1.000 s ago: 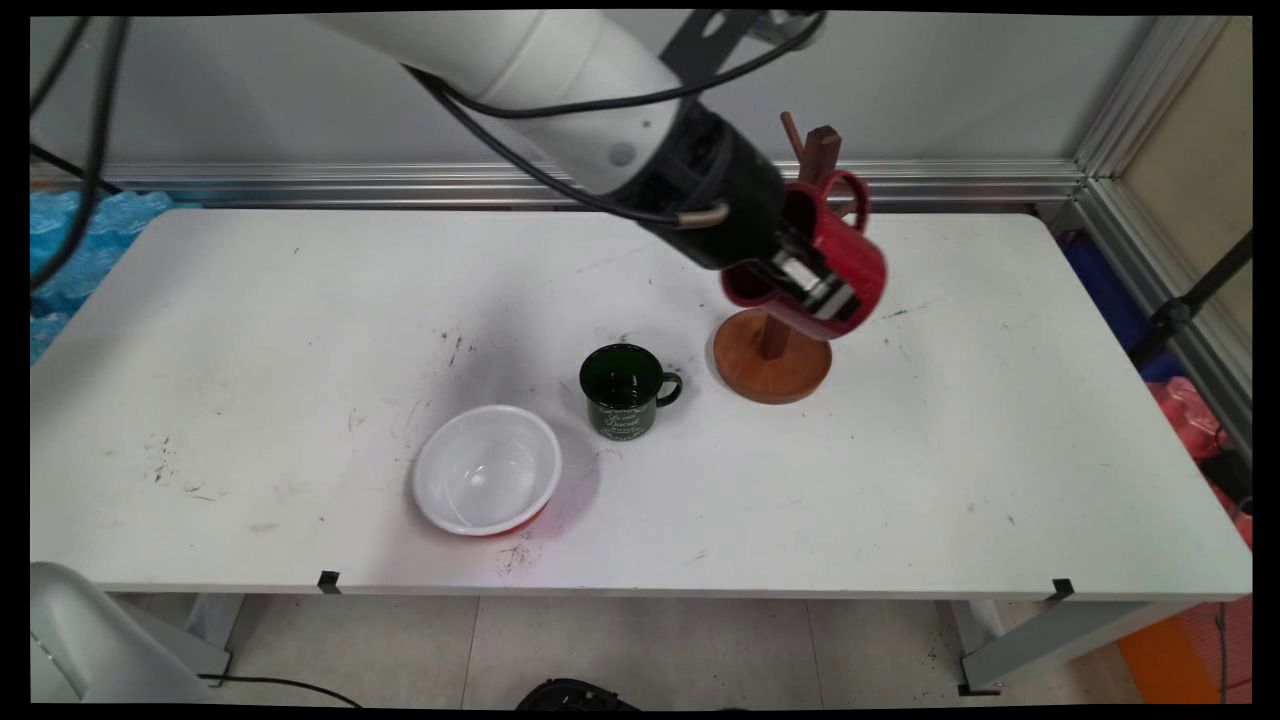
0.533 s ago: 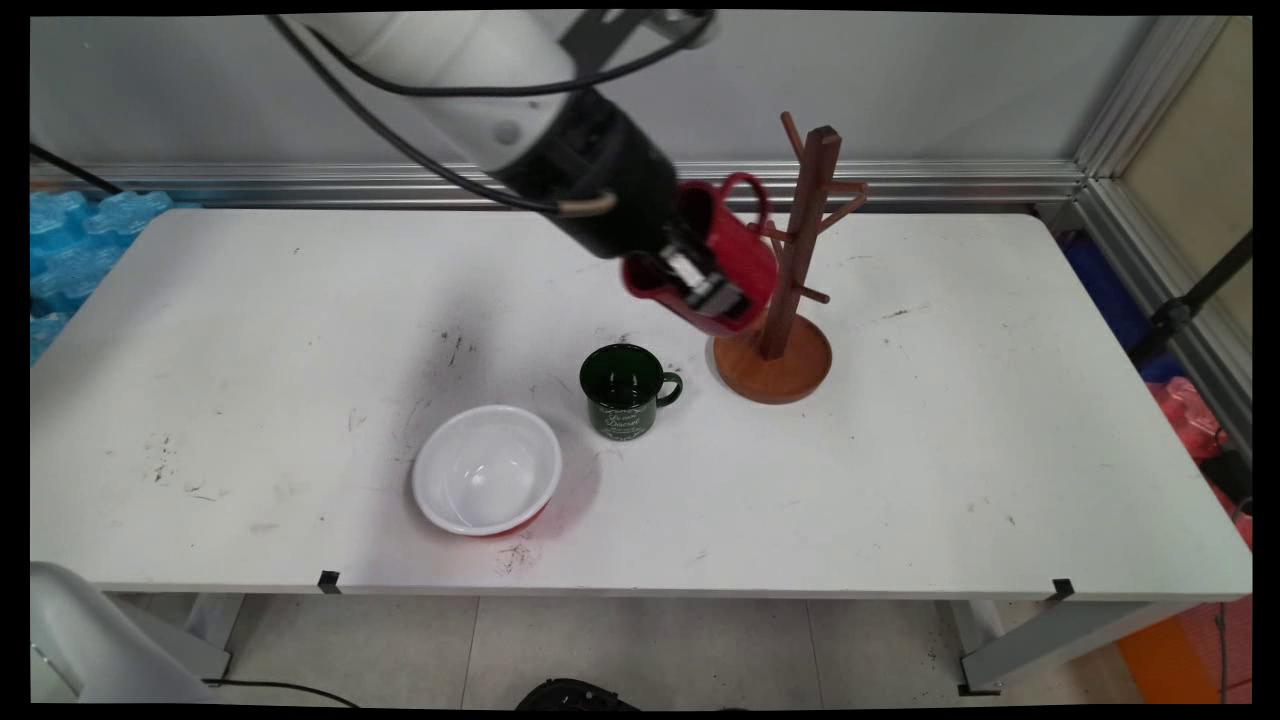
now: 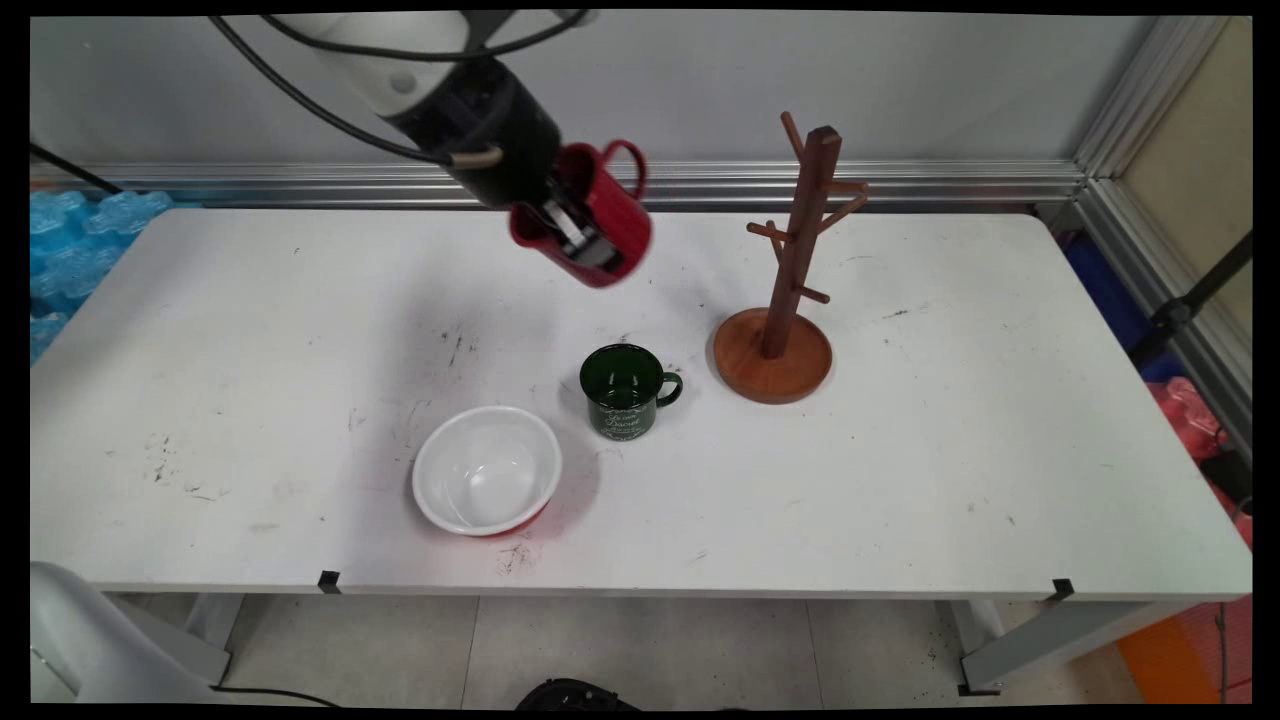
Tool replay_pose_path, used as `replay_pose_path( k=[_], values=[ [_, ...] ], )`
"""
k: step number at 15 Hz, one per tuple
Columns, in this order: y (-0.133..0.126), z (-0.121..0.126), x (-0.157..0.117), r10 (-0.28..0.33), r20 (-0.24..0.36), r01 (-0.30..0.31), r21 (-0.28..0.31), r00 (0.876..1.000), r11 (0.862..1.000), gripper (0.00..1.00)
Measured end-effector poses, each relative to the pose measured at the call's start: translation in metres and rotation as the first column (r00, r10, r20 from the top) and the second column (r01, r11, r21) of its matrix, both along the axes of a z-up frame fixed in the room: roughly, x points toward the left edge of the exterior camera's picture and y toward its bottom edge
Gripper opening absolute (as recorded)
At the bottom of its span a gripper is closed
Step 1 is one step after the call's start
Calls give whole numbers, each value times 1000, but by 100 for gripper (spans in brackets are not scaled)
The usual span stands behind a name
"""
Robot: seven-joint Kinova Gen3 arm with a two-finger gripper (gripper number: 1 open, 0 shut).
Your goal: Place the picked object on the table
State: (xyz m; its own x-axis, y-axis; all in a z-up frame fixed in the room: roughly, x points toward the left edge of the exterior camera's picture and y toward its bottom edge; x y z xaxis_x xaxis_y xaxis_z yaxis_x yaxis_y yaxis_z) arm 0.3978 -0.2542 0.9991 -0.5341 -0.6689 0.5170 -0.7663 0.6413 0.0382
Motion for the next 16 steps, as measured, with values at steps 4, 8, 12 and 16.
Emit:
replay_pose_path(
  k=[4, 8, 12, 16],
  values=[
    [-22, -6, 31, 12, 83, -13, 10, 996, 1000, 0],
    [-51, -18, 52, -7, 153, 3, 28, 988, 1000, 0],
    [-84, -37, 67, -13, 213, 3, 48, 977, 999, 0],
    [-115, -63, 71, -16, 256, -4, 77, 966, 997, 0]
  ],
)
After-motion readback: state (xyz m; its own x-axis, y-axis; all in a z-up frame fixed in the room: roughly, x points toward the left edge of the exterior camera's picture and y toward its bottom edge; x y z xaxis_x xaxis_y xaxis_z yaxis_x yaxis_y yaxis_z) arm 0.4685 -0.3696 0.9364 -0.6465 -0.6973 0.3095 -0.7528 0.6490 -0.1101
